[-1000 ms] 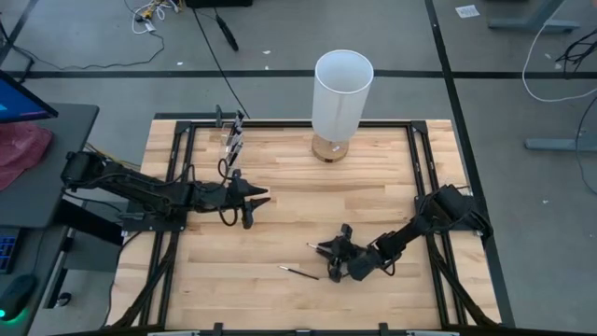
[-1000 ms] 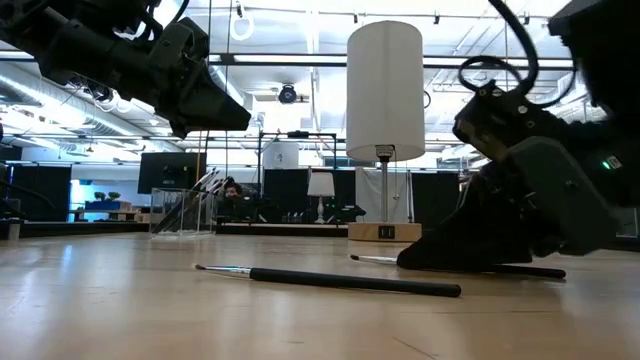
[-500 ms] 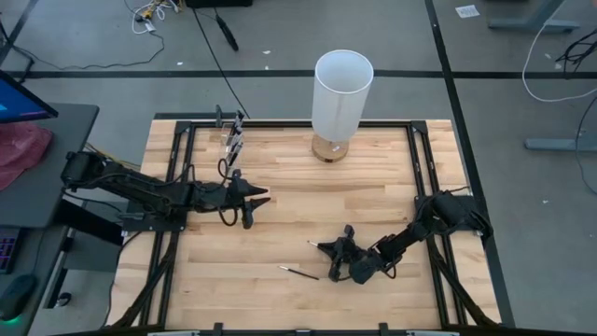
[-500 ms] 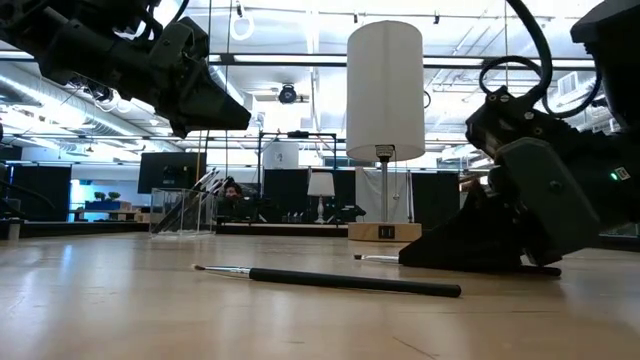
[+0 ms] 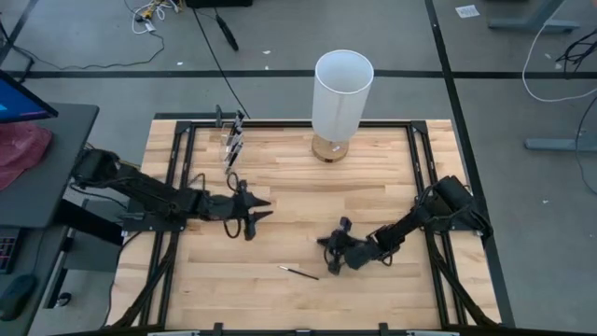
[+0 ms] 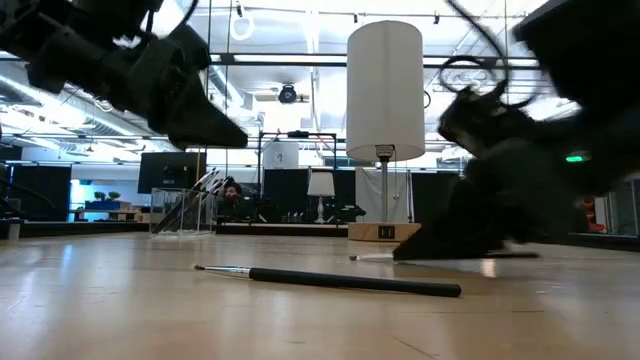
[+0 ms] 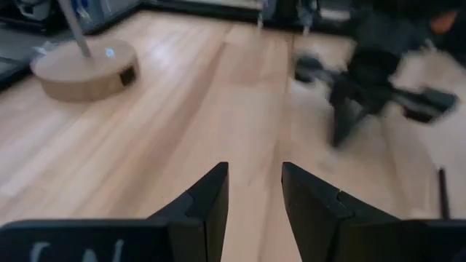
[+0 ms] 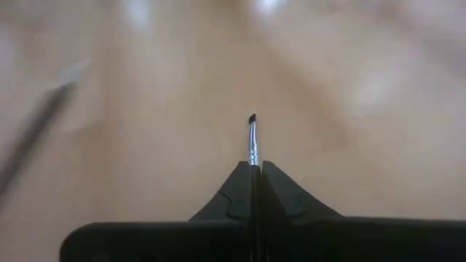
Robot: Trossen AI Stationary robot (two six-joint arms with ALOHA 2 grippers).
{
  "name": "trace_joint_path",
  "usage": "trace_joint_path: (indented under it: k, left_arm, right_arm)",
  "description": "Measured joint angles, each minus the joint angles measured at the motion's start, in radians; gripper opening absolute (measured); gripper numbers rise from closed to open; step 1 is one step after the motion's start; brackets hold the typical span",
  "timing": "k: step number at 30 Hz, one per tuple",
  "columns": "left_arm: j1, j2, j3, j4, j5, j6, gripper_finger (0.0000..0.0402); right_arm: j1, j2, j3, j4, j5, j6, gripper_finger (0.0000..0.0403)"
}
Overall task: Put items in baskets/containers
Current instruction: Put the black eyeshadow brush into the transparent organizer
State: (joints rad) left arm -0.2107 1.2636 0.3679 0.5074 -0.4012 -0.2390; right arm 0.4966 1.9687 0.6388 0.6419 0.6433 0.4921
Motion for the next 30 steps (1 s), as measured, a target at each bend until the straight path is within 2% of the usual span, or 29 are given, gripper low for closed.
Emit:
trace_joint_path:
  k: [4, 8, 12, 15, 19, 25, 30]
  left_arm:
    - [-0.044, 0.141, -0.001, 0.156, -0.006, -0.009, 0.0131]
    - [-0.075, 0.31, 0.0, 0.379, -0.004, -0.01, 0.0131]
    - [-0.075, 0.478, 0.0, 0.653, 0.024, -0.009, 0.0131]
    - [-0.06, 0.585, 0.009, 0.882, 0.079, 0.021, 0.0131]
    - [-0.035, 0.684, 0.076, 1.05, 0.17, 0.091, 0.0147]
    - [-0.007, 0.702, 0.197, 1.038, 0.289, 0.094, 0.0221]
    - [-0.005, 0.699, 0.222, 1.059, 0.303, 0.112, 0.0253]
  right_arm:
    - [-0.046, -0.032, -0.02, 0.102, 0.035, -0.067, 0.0005]
    - [-0.051, -0.056, -0.086, 0.364, 0.038, -0.154, 0.0005]
    - [-0.052, -0.067, -0.146, 0.71, 0.04, -0.263, 0.0005]
    - [-0.055, -0.065, -0.154, 0.821, 0.016, -0.314, 0.0005]
    - [-0.066, -0.066, -0.111, 0.836, -0.029, -0.348, 0.0005]
    - [-0.075, -0.066, -0.05, 0.797, -0.087, -0.385, 0.0006]
    - [-0.075, -0.066, -0.045, 0.795, -0.087, -0.395, 0.0007]
